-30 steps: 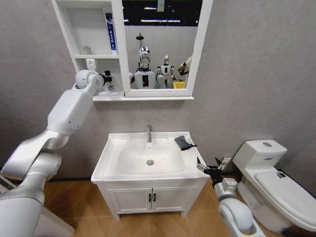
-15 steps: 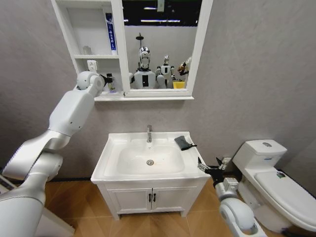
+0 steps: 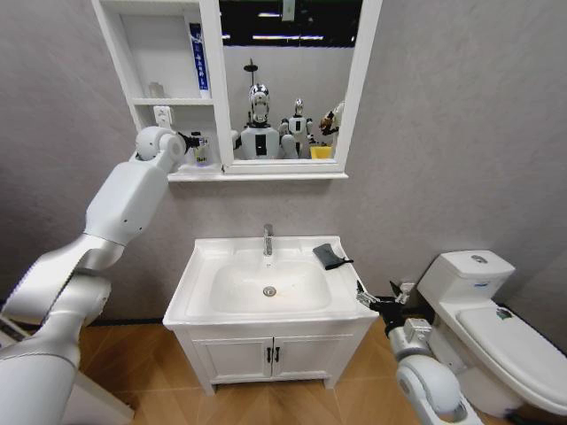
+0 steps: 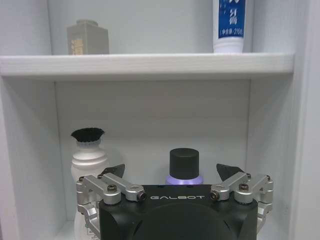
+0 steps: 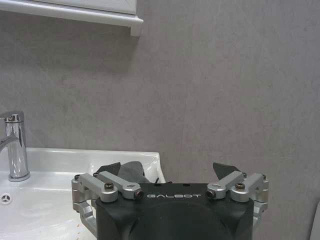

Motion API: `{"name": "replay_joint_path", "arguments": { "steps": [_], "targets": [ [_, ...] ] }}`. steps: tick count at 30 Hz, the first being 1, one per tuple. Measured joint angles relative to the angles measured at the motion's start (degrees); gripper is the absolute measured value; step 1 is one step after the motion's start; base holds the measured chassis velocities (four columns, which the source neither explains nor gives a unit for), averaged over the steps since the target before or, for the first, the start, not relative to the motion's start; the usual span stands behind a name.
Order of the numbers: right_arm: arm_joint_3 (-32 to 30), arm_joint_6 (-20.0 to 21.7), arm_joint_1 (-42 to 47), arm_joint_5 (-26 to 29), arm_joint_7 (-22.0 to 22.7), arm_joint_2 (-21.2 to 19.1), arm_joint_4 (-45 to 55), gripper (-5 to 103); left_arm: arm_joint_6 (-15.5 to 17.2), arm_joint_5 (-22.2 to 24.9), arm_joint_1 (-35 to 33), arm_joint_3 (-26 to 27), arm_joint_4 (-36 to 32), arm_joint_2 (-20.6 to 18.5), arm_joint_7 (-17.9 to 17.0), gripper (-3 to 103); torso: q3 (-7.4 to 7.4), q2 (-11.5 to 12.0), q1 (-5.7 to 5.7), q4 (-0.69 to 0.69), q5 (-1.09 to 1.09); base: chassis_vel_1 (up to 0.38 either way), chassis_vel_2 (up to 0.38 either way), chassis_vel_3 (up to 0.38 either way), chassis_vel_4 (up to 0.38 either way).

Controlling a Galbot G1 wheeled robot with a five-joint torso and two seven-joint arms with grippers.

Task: Move facial cleanser and shampoo from washbasin to cabinet, then wipe washbasin with towel.

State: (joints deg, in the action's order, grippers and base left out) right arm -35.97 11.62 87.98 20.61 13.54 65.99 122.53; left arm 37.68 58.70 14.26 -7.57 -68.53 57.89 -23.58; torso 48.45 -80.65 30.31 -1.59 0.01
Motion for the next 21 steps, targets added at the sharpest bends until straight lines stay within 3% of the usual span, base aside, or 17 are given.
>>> {"name": "replay_joint_path", "arguments": {
  "steps": [5, 6, 7, 10, 11, 13, 14, 16, 17, 20, 21],
  "targets": [
    [0.3, 0.7, -0.2, 0.4, 0.1, -0.7, 0.9, 100, 0.7, 3.7, -3.6, 2.7, -11.0, -5.6, -3.1, 100, 0.0, 0.0, 0.0, -0.01, 0.0, 0.0, 0.0, 0.0, 0.0],
    [0.4, 1.2, -0.5, 1.0, 0.4, -0.8, 1.3, 100, 0.7, 4.8, -6.1, 4.8, -16.0, -8.7, -4.7, 100, 0.0, 0.0, 0.0, -0.01, 0.0, 0.0, 0.0, 0.0, 0.0],
    [0.4, 1.2, -0.5, 1.0, 0.4, -0.8, 1.3, 100, 0.7, 4.8, -6.1, 4.8, -16.0, -8.7, -4.7, 100, 0.0, 0.0, 0.0, -0.01, 0.0, 0.0, 0.0, 0.0, 0.0],
    [0.8, 2.6, -1.2, 3.0, 1.0, -1.1, 2.2, 100, 0.8, 7.8, -13.1, 9.7, -27.0, -17.0, -7.3, 100, -0.01, 0.0, 0.0, 0.06, -0.04, 0.0, 0.0, 0.0, 0.0],
    [0.8, 2.6, -1.2, 3.0, 1.0, -1.1, 2.2, 100, 0.8, 7.8, -13.1, 9.7, -27.0, -17.0, -7.3, 100, -0.01, 0.0, 0.0, 0.06, -0.04, 0.0, 0.0, 0.0, 0.0],
    [0.9, 3.0, -1.4, 3.3, 1.1, -1.1, 2.5, 100, 0.7, 11.3, -19.1, 13.1, -35.8, -23.7, -9.3, 100, -0.01, 0.0, -0.01, 0.07, -0.04, 0.0, 0.0, 0.0, 0.0],
    [0.9, 3.0, -1.4, 3.3, 1.1, -1.1, 2.5, 100, 0.7, 11.3, -19.1, 13.1, -35.8, -23.7, -9.3, 100, -0.01, 0.0, -0.01, 0.07, -0.04, 0.0, 0.0, 0.0, 0.0],
    [1.3, 3.3, -1.5, 3.2, 1.1, -1.2, 2.6, 100, 0.6, 15.4, -25.3, 17.6, -42.8, -28.6, -12.6, 100, -0.02, 0.0, -0.02, 0.01, 0.02, 0.0, 0.0, 0.0, 0.0],
    [1.3, 3.3, -1.5, 3.2, 1.1, -1.2, 2.6, 100, 0.6, 15.4, -25.3, 17.6, -42.8, -28.6, -12.6, 100, -0.02, 0.0, -0.02, 0.01, 0.02, 0.0, 0.0, 0.0, 0.0],
    [2.2, 3.7, -1.9, 3.1, 1.2, -1.4, 3.1, 100, -0.3, 15.6, -39.7, 29.8, -49.9, -30.7, -14.7, 100, -0.02, 0.0, -0.02, -0.01, 0.04, 0.0, 0.0, 0.0, 0.0],
    [2.2, 3.7, -1.9, 3.1, 1.2, -1.4, 3.1, 100, -0.3, 15.6, -39.7, 29.8, -49.9, -30.7, -14.7, 100, -0.02, 0.0, -0.02, -0.01, 0.04, 0.0, 0.0, 0.0, 0.0]
  ]
}}
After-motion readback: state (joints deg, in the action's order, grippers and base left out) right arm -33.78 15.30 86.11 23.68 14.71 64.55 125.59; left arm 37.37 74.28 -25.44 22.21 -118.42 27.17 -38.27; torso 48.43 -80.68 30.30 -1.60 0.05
